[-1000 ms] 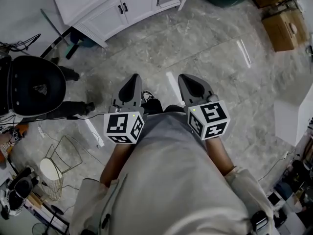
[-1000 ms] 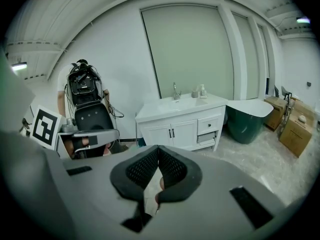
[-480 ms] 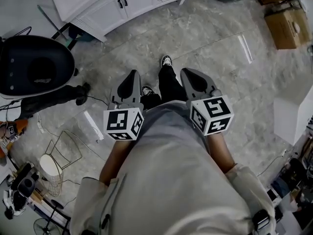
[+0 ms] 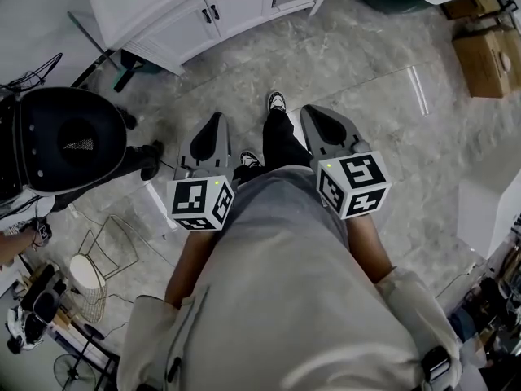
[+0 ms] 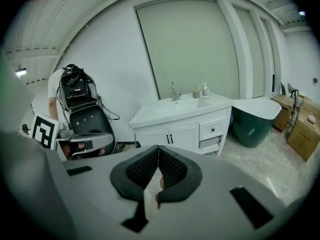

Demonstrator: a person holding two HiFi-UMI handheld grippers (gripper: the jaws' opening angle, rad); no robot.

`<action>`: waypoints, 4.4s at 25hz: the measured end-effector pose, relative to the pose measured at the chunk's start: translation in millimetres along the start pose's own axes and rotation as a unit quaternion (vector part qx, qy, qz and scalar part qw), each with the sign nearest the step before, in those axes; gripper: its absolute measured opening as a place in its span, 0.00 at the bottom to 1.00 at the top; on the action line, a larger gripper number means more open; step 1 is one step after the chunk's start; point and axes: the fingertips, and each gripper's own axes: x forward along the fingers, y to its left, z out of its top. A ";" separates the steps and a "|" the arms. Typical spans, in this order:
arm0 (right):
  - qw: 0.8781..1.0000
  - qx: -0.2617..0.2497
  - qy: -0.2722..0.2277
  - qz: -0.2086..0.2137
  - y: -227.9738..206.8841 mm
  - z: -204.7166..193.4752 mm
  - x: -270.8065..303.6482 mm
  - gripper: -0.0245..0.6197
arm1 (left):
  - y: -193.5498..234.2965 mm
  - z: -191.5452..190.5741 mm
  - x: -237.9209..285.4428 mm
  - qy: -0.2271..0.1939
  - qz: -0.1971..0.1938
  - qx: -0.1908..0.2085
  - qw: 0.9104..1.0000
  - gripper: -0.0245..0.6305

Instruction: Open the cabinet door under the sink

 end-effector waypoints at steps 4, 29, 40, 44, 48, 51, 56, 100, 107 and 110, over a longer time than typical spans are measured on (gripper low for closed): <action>1.000 -0.001 0.001 0.011 -25.1 23.9 26.8 0.05 | 6.6 15.6 36.4 0.002 0.011 -0.001 1.000 0.04; 0.995 -0.028 0.021 0.091 -127.9 123.1 159.1 0.06 | 40.1 76.7 188.9 0.010 0.084 -0.014 0.996 0.04; 0.991 -0.052 0.025 0.123 -146.9 130.8 170.4 0.05 | 32.0 78.0 199.5 -0.001 0.115 -0.020 0.993 0.04; 0.990 -0.077 0.039 0.115 -156.5 128.2 176.1 0.05 | 29.8 76.3 202.3 0.002 0.121 -0.020 0.992 0.04; 0.989 -0.088 0.058 0.102 -169.2 123.2 187.1 0.05 | 30.6 71.4 207.0 0.010 0.126 -0.023 0.992 0.04; 0.988 -0.099 0.070 0.100 -174.3 122.0 193.8 0.05 | 30.8 69.3 209.9 0.016 0.128 -0.032 0.991 0.04; 0.985 -0.108 0.080 0.107 -172.1 107.8 197.6 0.05 | 30.7 49.6 206.6 0.027 0.129 -0.039 0.990 0.04; 0.981 -0.084 0.116 0.131 -125.3 34.1 349.1 0.06 | 127.6 -11.6 222.1 0.079 0.161 -0.091 0.980 0.04; 0.981 -0.084 0.113 0.136 -106.2 21.9 379.5 0.06 | 148.2 -22.6 216.0 0.080 0.170 -0.098 0.977 0.04; 0.982 -0.078 0.114 0.132 -105.1 10.8 396.1 0.06 | 157.2 -30.2 208.8 0.082 0.176 -0.102 0.976 0.04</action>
